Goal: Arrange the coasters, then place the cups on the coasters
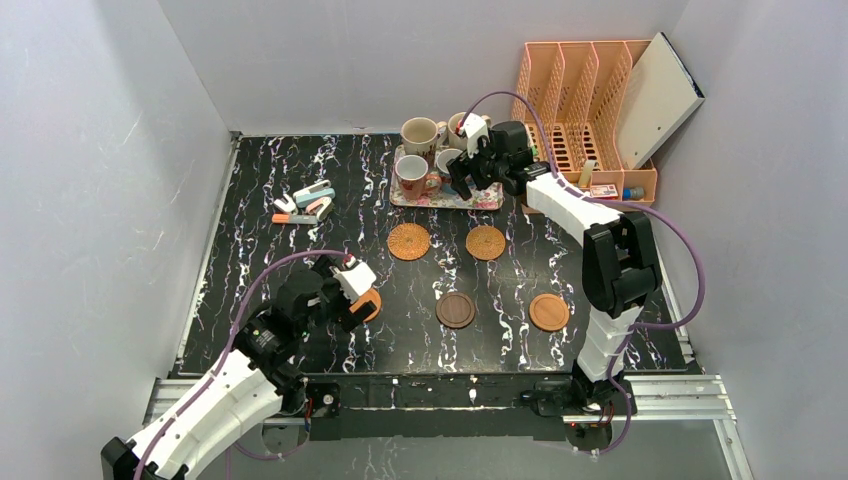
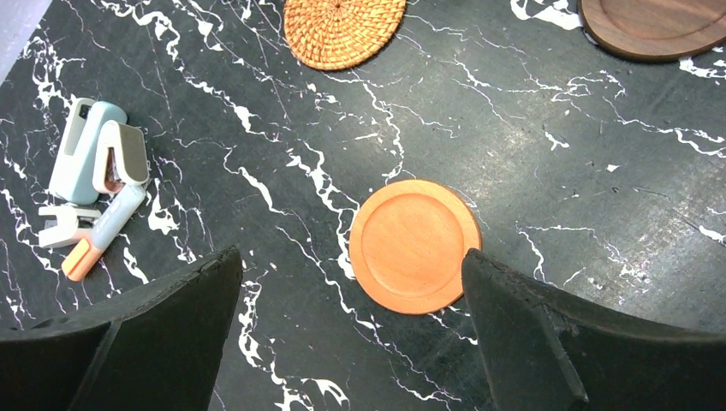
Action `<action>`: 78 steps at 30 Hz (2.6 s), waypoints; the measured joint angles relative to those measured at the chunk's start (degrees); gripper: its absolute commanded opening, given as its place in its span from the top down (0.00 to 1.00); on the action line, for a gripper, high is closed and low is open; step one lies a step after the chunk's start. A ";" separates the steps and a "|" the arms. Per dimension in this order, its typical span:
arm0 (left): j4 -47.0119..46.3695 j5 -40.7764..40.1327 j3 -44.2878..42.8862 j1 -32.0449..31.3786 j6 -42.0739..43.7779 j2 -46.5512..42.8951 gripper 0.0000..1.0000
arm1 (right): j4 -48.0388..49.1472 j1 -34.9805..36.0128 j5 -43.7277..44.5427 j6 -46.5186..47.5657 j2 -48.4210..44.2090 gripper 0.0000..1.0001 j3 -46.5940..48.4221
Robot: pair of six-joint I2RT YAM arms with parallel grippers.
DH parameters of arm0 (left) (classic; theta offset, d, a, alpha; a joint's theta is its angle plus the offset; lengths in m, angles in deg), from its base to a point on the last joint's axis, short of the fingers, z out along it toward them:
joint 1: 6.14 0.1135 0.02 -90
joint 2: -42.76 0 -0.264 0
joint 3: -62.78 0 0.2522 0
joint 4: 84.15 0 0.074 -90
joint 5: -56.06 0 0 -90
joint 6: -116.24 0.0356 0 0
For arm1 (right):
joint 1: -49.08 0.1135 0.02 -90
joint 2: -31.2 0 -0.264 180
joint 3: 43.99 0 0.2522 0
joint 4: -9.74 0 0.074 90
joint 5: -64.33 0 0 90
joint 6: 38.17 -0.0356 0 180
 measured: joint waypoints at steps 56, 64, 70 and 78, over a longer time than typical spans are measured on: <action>0.70 2.01 0.11 0.04 1.70 7.54 0.02 | -19.54 -7.26 9.29 6.38 38.82 0.21 62.18; 0.70 1.81 0.11 0.04 1.70 7.13 0.02 | -19.50 -7.26 9.27 2.25 40.11 0.36 63.10; 0.68 1.75 0.11 0.04 1.70 7.08 0.02 | -19.74 -7.26 9.33 0.17 40.63 0.45 63.39; 0.68 1.68 0.20 0.04 1.70 7.08 0.02 | -21.09 -7.23 9.27 -2.97 40.63 0.70 63.41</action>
